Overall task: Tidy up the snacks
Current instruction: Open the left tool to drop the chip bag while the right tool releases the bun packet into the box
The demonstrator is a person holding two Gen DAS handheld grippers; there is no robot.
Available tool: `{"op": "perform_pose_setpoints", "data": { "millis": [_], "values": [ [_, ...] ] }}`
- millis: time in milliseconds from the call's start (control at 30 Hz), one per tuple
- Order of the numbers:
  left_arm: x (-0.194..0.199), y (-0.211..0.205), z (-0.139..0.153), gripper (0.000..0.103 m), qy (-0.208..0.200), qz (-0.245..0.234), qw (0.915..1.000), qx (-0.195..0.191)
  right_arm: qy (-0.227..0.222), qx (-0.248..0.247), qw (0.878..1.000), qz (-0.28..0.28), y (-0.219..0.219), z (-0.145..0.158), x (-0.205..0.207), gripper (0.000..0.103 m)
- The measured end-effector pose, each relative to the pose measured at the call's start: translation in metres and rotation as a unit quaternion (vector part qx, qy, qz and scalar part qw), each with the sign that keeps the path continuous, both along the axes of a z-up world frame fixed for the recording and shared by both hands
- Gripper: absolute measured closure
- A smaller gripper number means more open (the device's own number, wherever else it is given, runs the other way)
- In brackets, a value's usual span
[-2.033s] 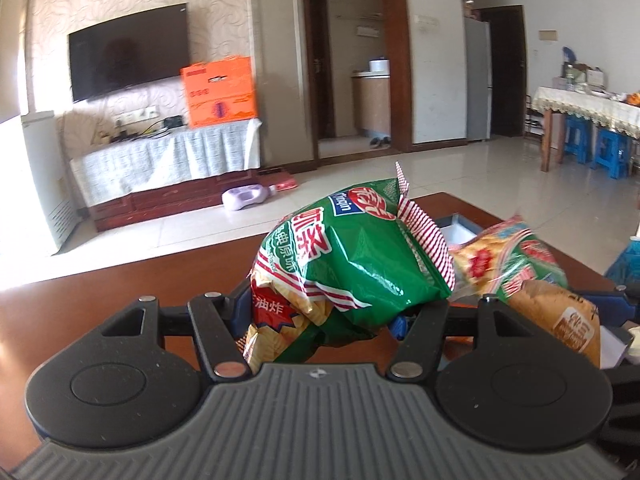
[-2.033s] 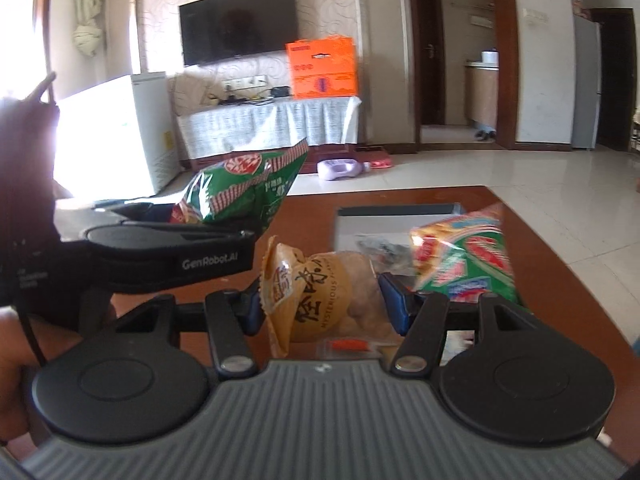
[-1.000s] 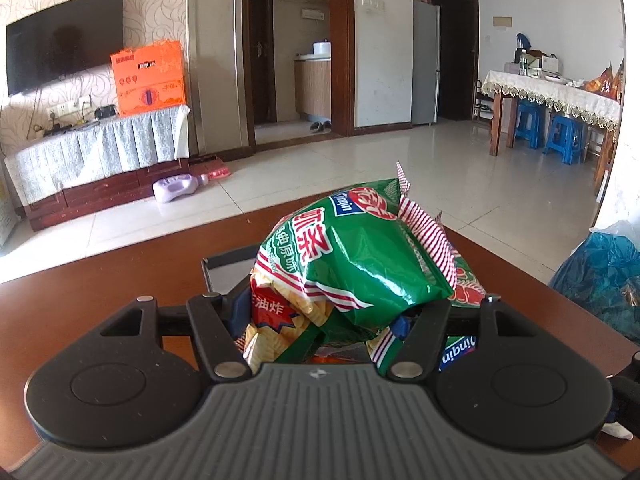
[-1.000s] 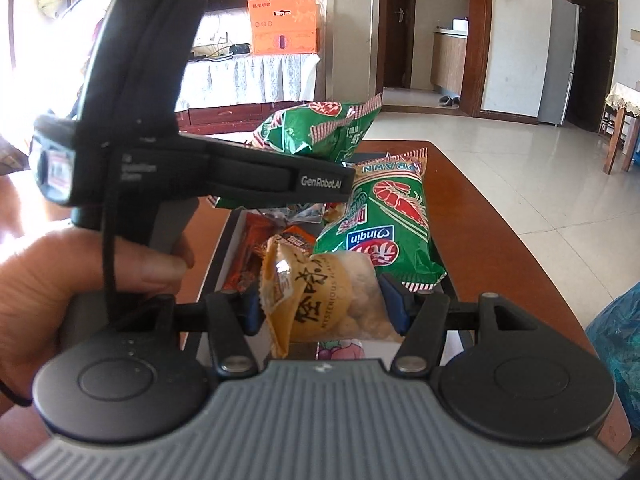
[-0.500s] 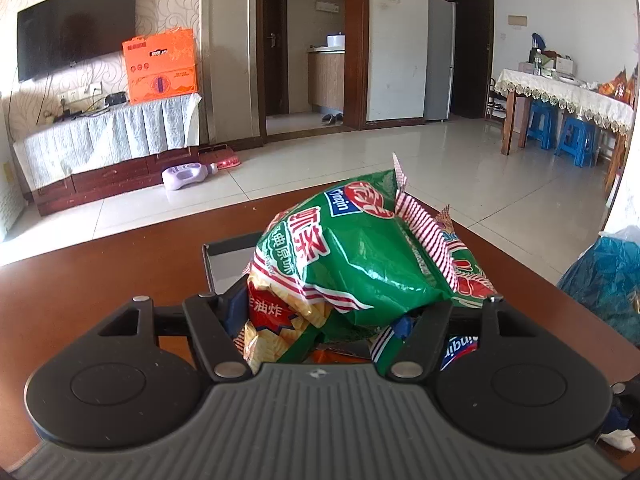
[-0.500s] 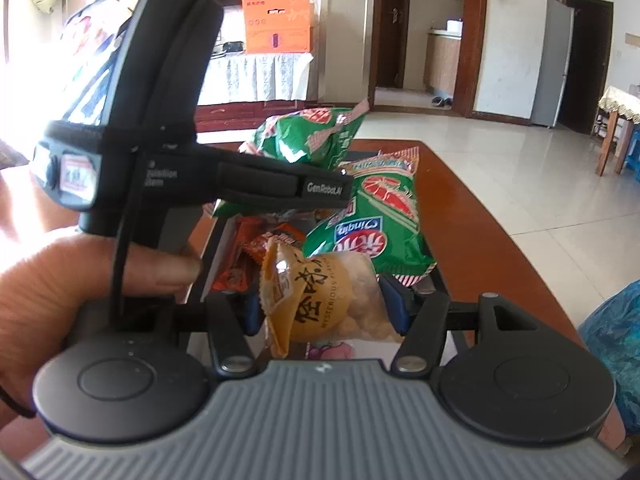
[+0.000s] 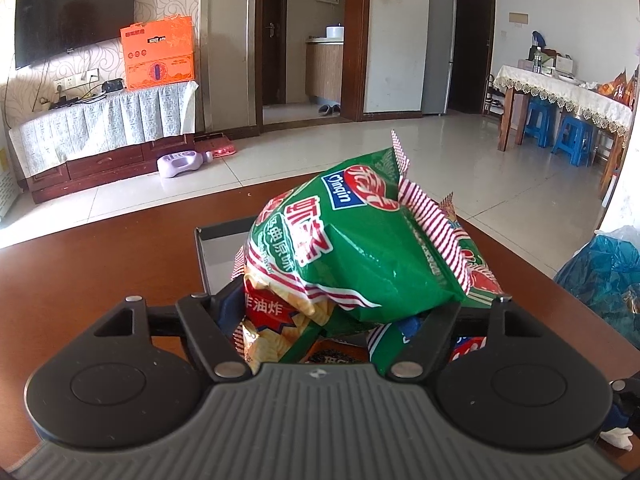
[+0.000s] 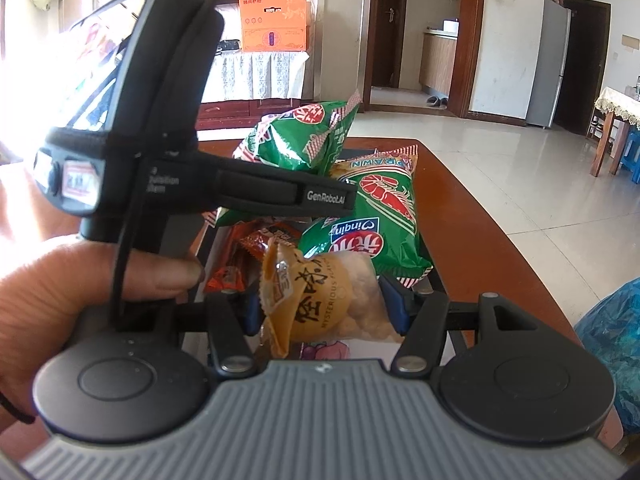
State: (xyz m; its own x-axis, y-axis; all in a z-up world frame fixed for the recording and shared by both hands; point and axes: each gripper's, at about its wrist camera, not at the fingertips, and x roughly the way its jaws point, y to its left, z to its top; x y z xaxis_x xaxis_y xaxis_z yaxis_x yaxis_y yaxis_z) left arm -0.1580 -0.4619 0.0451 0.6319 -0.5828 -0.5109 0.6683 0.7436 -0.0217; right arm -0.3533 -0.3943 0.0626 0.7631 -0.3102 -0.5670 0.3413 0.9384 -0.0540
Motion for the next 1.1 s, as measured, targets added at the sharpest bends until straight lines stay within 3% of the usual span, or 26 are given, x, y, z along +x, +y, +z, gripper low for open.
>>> {"op": "perform_pose_setpoints", "data": {
  "millis": [333, 833, 967, 1100],
  "values": [
    [-0.001, 0.004, 0.003, 0.015, -0.007, -0.011, 0.9999, 0.005, 0.000, 0.000, 1.000, 0.002, -0.001, -0.002, 0.001, 0.042],
    [-0.021, 0.018, 0.009, 0.012, -0.036, -0.017, 0.9991, 0.012, -0.009, -0.012, 1.000, 0.007, 0.000, -0.009, 0.006, 0.040],
    [-0.027, 0.035, 0.014, 0.012, -0.029, -0.016, 0.9994, -0.004, -0.027, -0.034, 0.999, 0.006, 0.006, -0.005, 0.001, 0.025],
    [-0.039, 0.058, 0.020, 0.012, -0.035, -0.017, 0.9992, -0.010, -0.026, -0.033, 0.999, 0.009, 0.012, -0.003, -0.005, 0.024]
  ]
}}
